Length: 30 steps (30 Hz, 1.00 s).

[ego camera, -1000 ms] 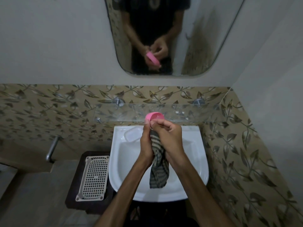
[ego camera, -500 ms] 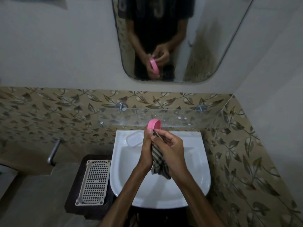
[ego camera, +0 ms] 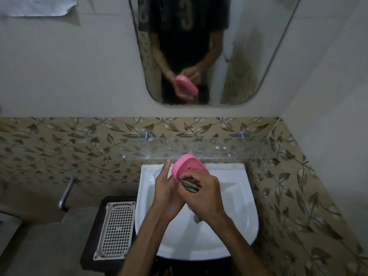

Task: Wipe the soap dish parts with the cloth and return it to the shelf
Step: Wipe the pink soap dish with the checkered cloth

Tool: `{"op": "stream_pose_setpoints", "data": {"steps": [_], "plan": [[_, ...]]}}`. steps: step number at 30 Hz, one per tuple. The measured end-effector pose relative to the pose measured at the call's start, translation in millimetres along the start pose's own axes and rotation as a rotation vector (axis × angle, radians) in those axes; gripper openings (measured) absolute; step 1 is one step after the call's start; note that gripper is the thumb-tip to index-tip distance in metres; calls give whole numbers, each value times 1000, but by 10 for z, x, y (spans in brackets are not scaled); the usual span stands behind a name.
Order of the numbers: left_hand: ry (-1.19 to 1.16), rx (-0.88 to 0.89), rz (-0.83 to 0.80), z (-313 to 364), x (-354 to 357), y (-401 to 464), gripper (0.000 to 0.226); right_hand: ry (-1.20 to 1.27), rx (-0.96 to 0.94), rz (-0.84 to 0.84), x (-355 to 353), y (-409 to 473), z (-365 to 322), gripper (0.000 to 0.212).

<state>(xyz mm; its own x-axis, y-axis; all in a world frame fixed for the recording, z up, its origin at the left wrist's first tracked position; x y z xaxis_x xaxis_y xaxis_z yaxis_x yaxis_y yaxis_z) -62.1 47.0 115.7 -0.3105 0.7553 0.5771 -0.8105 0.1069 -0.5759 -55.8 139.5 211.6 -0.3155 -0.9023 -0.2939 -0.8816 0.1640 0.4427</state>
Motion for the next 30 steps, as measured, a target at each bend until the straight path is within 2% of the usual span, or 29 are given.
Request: {"op": "stream_pose_setpoints", "data": {"steps": [4, 7, 10, 12, 17, 20, 24, 26, 30], "plan": [[-80, -228, -93, -38, 45, -154, 72, -106, -239, -125, 13, -69, -86, 21], [-5, -274, -103, -41, -54, -164, 80, -141, -330, -278, 65, -178, -73, 21], [83, -271, -79, -46, -109, -142, 61, -147, -329, -339, 57, -251, -49, 19], [60, -237, -35, -68, -143, -105, 46, -113, -273, -332, 29, -279, -32, 19], [17, -114, -14, -94, -22, -65, 27, -46, -139, -320, 5, -293, 17, 17], [44, -36, 23, 41, 16, -61, 26, -50, -81, -175, -134, -141, 42, 22], [100, 96, 52, 238, 117, -61, 48, -72, 19, 51, -355, 27, 144, 22], [115, 130, 63, 276, 151, -62, 41, -56, 36, 62, -300, -23, 87, 20], [92, 132, 1, 296, 250, -93, 28, -66, -92, -10, -179, -57, -107, 20]]}}
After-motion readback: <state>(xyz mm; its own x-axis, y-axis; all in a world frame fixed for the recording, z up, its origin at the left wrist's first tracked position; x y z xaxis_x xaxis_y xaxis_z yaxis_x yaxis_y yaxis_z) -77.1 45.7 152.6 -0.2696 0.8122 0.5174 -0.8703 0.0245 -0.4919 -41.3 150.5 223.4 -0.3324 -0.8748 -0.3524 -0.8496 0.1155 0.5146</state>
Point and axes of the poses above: each hand's wrist, its own y-axis towards the middle knuckle, its own x-axis out of the palm, z = x × y, the point moved 10 cm from there along y, towards the middle knuckle, and after that the axes turned 14 degrees about z, right-handed, at the moved point
